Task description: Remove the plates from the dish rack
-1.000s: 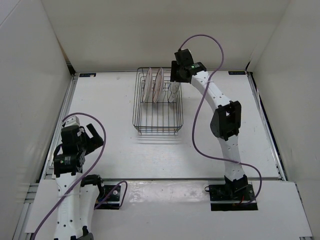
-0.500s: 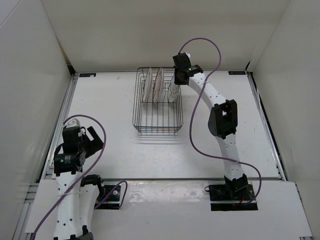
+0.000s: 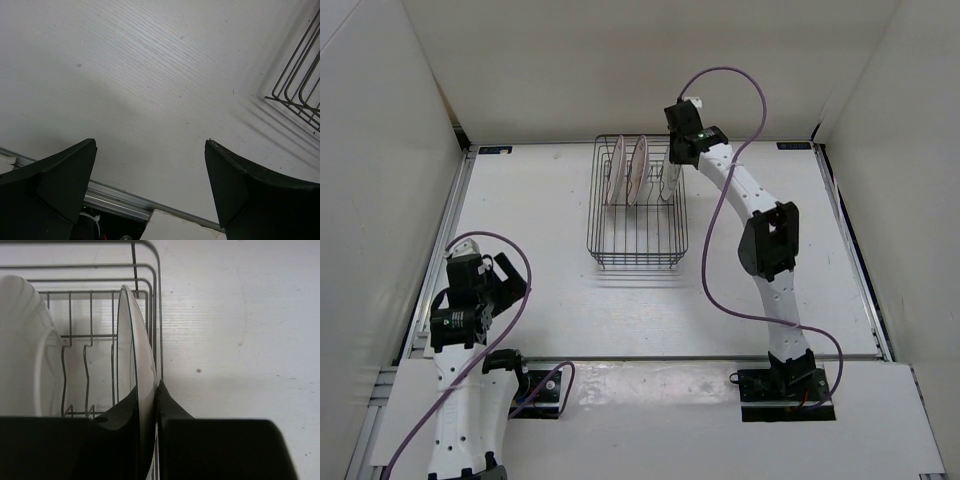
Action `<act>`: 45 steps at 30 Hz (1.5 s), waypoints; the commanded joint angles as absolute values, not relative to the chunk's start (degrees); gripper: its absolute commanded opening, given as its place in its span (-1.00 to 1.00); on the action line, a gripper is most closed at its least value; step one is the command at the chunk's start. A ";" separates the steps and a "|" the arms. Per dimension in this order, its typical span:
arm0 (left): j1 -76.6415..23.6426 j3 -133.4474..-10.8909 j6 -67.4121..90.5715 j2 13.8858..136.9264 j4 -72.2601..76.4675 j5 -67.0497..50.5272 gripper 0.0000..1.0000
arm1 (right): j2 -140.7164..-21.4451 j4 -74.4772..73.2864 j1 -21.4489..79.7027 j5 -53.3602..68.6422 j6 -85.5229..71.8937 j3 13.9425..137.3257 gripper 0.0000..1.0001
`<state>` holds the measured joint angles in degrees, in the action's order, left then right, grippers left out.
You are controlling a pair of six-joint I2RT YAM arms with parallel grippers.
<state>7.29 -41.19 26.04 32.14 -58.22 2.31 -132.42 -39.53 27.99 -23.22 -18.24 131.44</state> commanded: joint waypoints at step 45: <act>8.17 -47.99 36.12 39.28 -67.41 -9.75 1.00 | -118.03 -40.69 -12.13 17.60 -25.93 83.75 0.26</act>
<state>7.81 -45.67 37.06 37.60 -64.20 -7.42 -117.54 -37.56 -12.01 20.32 -26.59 82.43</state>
